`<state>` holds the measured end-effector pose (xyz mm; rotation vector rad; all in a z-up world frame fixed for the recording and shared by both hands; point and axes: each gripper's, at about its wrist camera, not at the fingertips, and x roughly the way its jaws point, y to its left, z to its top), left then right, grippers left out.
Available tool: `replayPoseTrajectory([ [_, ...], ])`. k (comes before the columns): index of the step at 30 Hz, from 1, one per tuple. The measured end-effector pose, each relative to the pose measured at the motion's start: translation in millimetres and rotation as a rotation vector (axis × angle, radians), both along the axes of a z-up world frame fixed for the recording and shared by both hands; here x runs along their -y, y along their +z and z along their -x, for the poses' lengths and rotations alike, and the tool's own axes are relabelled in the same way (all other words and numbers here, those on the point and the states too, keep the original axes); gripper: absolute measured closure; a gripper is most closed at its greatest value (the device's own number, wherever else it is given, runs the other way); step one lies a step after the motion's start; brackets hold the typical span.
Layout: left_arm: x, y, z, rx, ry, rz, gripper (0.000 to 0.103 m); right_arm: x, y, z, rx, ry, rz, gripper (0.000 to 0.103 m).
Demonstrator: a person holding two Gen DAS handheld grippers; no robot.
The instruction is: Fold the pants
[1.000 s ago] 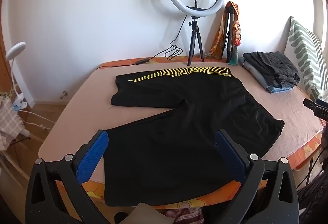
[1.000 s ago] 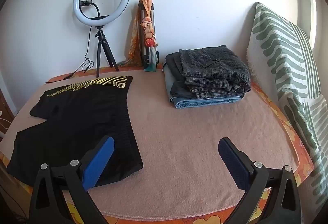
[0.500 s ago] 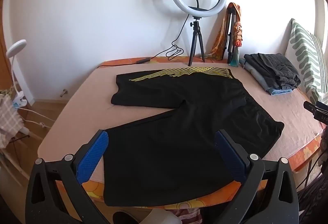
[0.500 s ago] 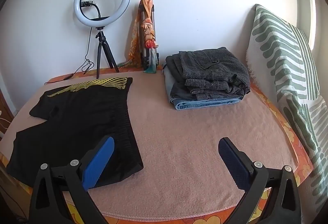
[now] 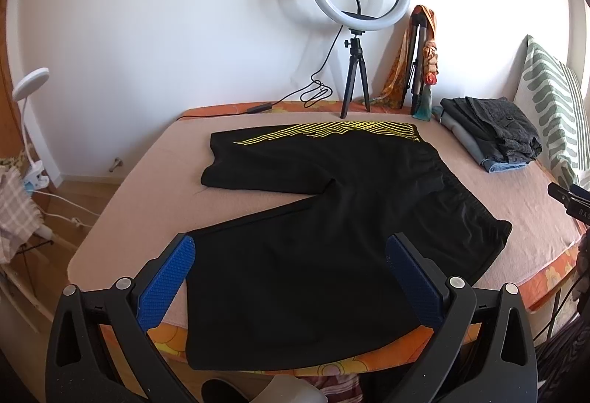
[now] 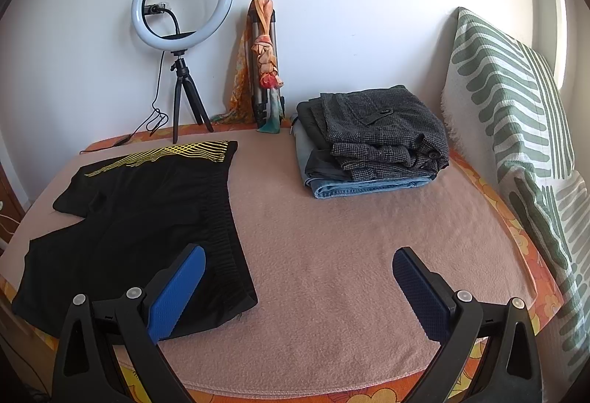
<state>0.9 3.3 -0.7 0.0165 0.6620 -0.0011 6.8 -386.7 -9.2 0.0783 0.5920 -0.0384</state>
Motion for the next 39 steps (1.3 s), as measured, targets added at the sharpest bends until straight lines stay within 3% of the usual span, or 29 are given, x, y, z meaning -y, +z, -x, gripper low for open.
replayPoseTrajectory([
  [39,1.2,4.2,0.7,0.012,0.004,0.001,0.0,-3.1,-3.9,-1.0,-0.009,0.008,-0.001,0.0],
])
